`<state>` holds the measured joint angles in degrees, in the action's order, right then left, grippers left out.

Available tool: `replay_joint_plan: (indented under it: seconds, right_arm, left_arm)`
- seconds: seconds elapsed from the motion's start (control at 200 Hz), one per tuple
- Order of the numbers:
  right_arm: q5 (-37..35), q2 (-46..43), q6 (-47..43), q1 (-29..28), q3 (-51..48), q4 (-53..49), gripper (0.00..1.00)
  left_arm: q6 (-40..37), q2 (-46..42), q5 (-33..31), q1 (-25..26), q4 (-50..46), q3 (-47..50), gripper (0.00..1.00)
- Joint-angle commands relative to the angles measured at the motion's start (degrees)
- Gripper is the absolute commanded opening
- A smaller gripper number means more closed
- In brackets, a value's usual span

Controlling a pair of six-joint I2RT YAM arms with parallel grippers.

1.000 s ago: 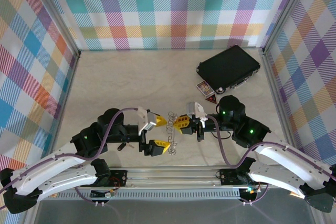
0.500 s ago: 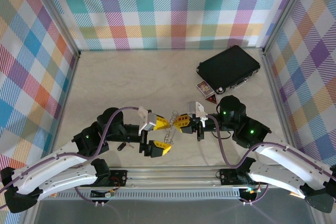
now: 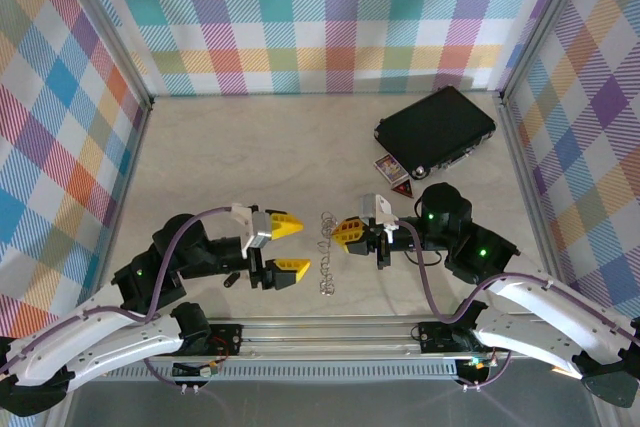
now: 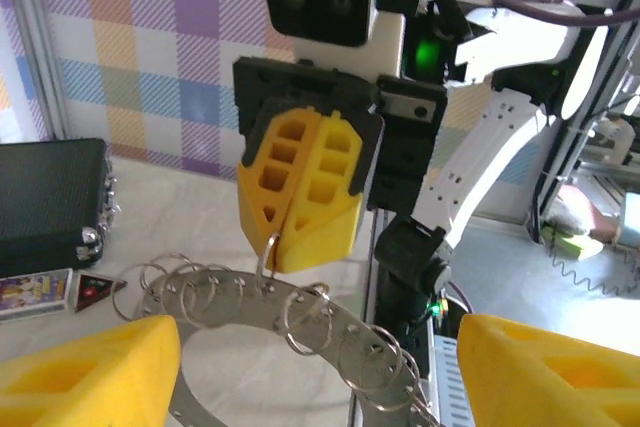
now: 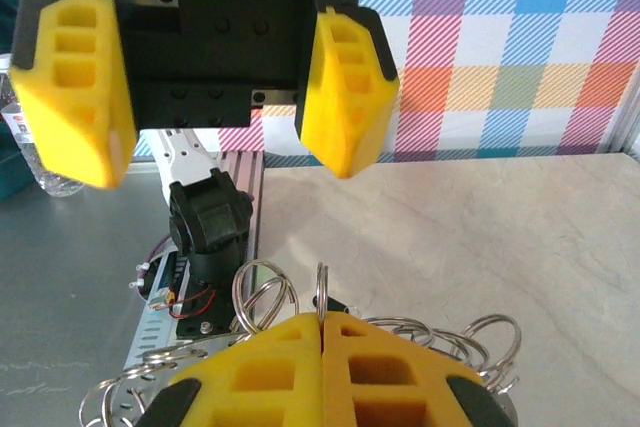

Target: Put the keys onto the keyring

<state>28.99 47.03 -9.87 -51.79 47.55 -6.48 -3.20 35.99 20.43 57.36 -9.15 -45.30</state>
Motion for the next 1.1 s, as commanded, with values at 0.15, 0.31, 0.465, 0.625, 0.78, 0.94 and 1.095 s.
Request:
replay_joint_plan:
  seconds: [0.15,0.31,0.465,0.625,0.78,0.94,1.095]
  right_arm:
    - [2.3,-0.8,-1.0,-0.3,1.1,-0.5,0.00]
    - [1.0,-0.8,-1.1,-0.4,1.0,0.3,0.00]
    - [-0.8,-0.8,-1.5,-0.3,0.7,0.8,0.00]
    - [-3.3,-1.6,-1.5,-0.4,0.2,1.5,0.00]
    - [-4.4,-1.9,-1.4,-0.3,-0.1,1.5,0.00]
    - [-4.3,-2.2,-1.3,-0.3,0.0,1.5,0.00]
    - [-4.4,-2.3,-1.4,-0.3,0.0,1.4,0.00]
  left_arm:
    - [-5.6,7.3,-2.0,0.7,-1.9,-6.4,0.42]
    - [-5.7,10.9,5.6,0.7,-3.6,-7.5,0.47]
    - [-4.0,11.9,9.1,0.7,-5.2,-7.2,0.56]
    - [-2.7,11.6,11.8,0.7,-8.6,-7.0,0.58]
    - [-1.9,11.8,13.5,0.7,-10.7,-6.7,0.58]
    - [-1.4,11.2,12.6,0.7,-11.4,-6.2,0.59]
    - [-0.9,9.1,8.7,0.7,-11.1,-5.2,0.76]
